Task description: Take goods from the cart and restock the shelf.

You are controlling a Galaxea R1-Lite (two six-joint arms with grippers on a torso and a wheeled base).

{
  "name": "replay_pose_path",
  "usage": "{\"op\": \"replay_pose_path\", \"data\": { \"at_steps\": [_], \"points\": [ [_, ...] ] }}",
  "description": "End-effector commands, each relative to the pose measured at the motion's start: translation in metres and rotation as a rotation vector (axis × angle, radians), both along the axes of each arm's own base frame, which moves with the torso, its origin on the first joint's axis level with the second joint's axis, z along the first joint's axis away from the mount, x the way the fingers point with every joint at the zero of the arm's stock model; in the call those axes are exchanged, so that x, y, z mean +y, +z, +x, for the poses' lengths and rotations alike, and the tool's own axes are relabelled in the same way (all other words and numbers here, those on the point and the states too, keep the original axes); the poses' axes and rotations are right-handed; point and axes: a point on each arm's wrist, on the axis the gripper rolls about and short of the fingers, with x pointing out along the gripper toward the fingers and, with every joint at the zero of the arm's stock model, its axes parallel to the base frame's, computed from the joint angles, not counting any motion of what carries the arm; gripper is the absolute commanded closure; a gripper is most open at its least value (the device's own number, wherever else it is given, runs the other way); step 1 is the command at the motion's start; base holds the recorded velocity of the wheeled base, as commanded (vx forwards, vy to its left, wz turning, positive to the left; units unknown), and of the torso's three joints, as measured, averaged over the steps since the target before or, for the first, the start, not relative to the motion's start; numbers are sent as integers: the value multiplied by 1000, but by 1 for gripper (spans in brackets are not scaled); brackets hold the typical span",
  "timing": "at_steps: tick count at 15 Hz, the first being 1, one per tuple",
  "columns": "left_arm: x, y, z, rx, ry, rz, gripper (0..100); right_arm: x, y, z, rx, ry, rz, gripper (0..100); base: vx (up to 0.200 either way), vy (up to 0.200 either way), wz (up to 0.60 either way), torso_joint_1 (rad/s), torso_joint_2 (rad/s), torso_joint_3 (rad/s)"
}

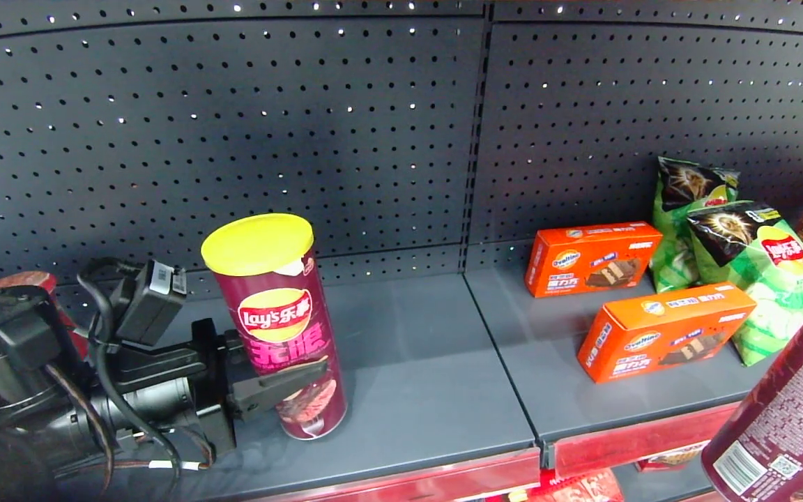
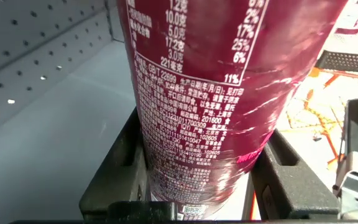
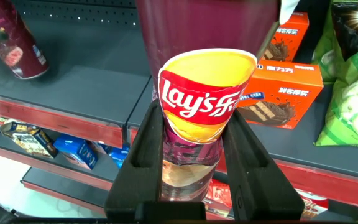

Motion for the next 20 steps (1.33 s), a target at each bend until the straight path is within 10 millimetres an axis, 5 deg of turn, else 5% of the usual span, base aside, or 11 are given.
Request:
{"op": "replay_pose_path", "data": {
  "at_steps": [1,20],
  "points": [
    [-1,-6,3,23,-1,7,100,0,0,0,0,0,-1,100,0,0,0,0,0,0],
    [-5,-18,-1,71,-25,25,100,-1,-1,-2,-5,-1,3,100,0,0,0,0,0,0]
  ]
}}
